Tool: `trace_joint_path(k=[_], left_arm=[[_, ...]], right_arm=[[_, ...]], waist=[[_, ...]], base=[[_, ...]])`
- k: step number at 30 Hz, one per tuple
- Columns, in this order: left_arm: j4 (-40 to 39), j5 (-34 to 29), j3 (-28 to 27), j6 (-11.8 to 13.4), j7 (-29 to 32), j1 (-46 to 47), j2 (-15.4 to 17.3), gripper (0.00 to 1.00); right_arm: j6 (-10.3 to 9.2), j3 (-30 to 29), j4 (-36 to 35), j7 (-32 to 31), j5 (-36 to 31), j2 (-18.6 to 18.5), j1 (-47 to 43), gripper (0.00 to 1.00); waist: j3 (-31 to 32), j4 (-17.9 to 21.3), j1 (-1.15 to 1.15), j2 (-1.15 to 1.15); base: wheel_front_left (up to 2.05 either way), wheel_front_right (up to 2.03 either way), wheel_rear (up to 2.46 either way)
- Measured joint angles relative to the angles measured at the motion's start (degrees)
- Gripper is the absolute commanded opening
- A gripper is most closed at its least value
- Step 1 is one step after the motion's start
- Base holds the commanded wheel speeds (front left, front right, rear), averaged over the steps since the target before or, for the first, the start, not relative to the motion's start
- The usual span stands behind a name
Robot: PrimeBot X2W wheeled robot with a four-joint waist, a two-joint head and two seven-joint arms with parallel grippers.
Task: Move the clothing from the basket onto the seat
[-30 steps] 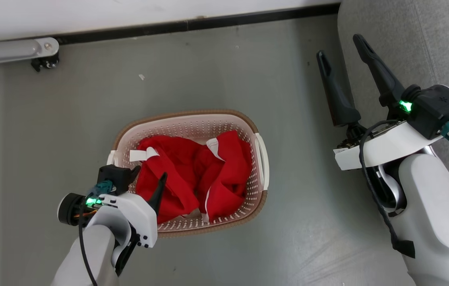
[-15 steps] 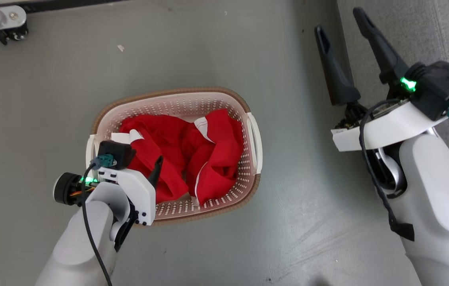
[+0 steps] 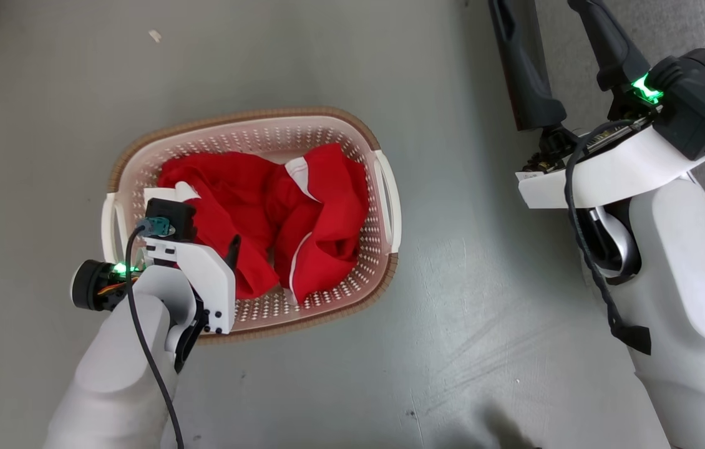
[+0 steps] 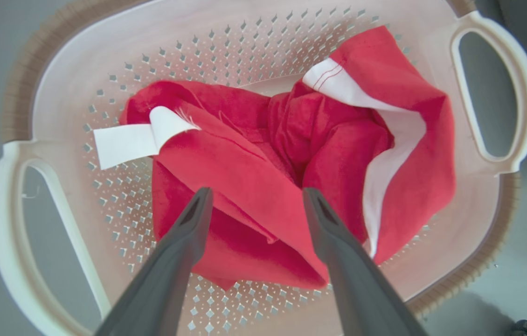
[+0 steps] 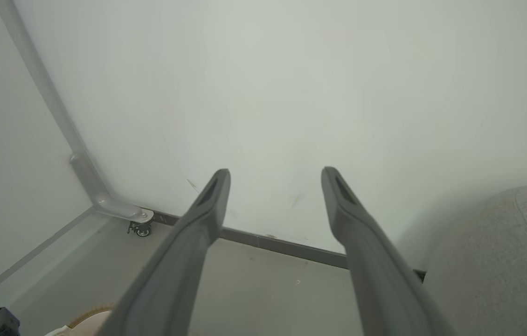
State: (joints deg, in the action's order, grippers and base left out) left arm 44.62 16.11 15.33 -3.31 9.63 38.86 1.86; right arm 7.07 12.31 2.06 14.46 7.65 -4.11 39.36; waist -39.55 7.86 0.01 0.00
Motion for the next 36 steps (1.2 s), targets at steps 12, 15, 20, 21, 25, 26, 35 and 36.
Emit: trace_joint_path(k=[12, 15, 20, 21, 25, 26, 35, 36], left_arm=[[1.4, 0.5, -0.6, 2.0, 1.9, 3.2, 0.0, 1.00], [1.6, 0.5, -0.6, 2.2, 1.9, 3.9, 0.0, 1.00], [1.8, 0.5, -0.6, 2.7, 1.9, 4.9, 0.0, 0.91], [1.8, 0.5, -0.6, 2.7, 1.9, 5.2, 0.0, 0.29], [1.8, 0.5, -0.6, 2.7, 1.8, 6.2, 0.0, 0.00], [1.8, 0.5, -0.6, 2.7, 1.7, 6.4, 0.0, 0.00], [2.0, 1.3, -0.8, 2.7, 0.2, 6.7, 0.0, 0.00], [2.0, 1.5, -0.9, 2.7, -0.2, 6.7, 0.0, 0.00]], right_arm=[[0.00, 0.3, 0.0, 0.0, 0.4, 0.2, 1.8, 1.00], [0.00, 0.4, 0.0, 0.0, 0.5, 0.2, 2.2, 1.00], [0.00, 1.0, 0.0, 0.2, 0.6, 0.3, 2.5, 1.00], [0.00, 1.1, 0.1, 0.2, 0.7, 0.4, 2.9, 1.00], [0.00, 1.1, 0.1, 0.2, 0.9, 0.4, 4.6, 1.00], [0.00, 1.1, 0.0, 0.2, 0.9, 0.4, 4.7, 1.00], [0.00, 1.0, 0.5, 0.2, 0.9, 0.4, 5.2, 1.00], [0.00, 0.9, 0.5, 0.2, 0.9, 0.4, 5.4, 1.00]], waist=[[-3.6, 1.6, 0.00, 0.00], [-4.3, 2.0, 0.00, 0.00], [-5.5, 2.4, 0.00, 0.00], [-5.7, 2.5, 0.00, 0.00], [-6.5, 2.9, 0.00, 0.00], [-6.7, 2.9, 0.00, 0.00], [-7.0, 3.1, 0.00, 0.00], [-6.9, 3.1, 0.00, 0.00]], base=[[0.00, 0.00, 0.00], [0.00, 0.00, 0.00], [0.00, 0.00, 0.00], [0.00, 0.00, 0.00], [0.00, 0.00, 0.00], [0.00, 0.00, 0.00], [0.00, 0.00, 0.00], [0.00, 0.00, 0.00]])
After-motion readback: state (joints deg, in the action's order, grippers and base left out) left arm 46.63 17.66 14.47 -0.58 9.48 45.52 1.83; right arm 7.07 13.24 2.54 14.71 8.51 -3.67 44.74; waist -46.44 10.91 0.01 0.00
